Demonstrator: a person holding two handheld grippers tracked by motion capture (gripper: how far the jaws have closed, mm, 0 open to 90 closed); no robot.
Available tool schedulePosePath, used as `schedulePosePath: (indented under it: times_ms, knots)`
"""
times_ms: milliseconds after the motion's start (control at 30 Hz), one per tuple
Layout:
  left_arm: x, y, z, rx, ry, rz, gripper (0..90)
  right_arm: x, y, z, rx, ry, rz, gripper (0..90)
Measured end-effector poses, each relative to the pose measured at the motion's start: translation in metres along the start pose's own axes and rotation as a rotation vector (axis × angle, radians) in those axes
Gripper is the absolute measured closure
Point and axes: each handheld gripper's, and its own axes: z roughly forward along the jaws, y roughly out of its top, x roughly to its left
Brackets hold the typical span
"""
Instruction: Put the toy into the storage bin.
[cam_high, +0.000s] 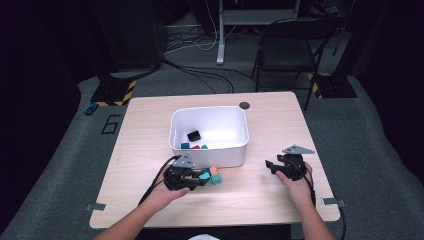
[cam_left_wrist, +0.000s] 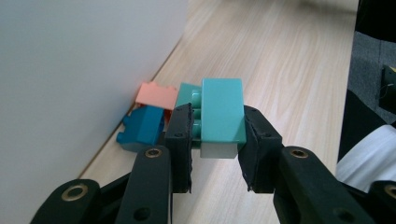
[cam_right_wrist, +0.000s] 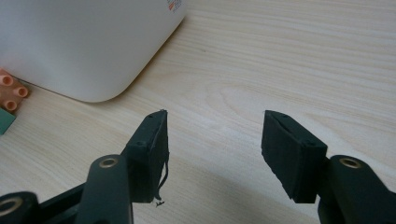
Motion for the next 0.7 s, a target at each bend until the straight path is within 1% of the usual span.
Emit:
schedulePosePath:
  times_ms: [67,233,300,433,700]
  knots:
    - [-0.001,0.005,-0.005,-0.006,0.0,0.0,67.2,0.0,0.0,0.0,0.001,0.0,-0.001,40.9]
    - [-0.001,0.017,-0.017,-0.012,0.016,-0.001,67.2,0.0,0.0,0.0,0.001,0.001,0.0,40.9]
    - [-0.002,0.021,-0.022,-0.022,0.022,-0.003,67.2,0.0,0.0,0.0,0.001,0.001,-0.001,40.9]
    - [0.0,0.028,-0.03,-0.036,0.018,-0.015,67.2,0.0,0.0,0.0,0.002,0.001,-0.002,40.9]
    - [0.004,0.043,-0.05,-0.056,0.029,-0.013,67.2,0.0,0.0,0.001,0.003,-0.001,-0.005,40.9]
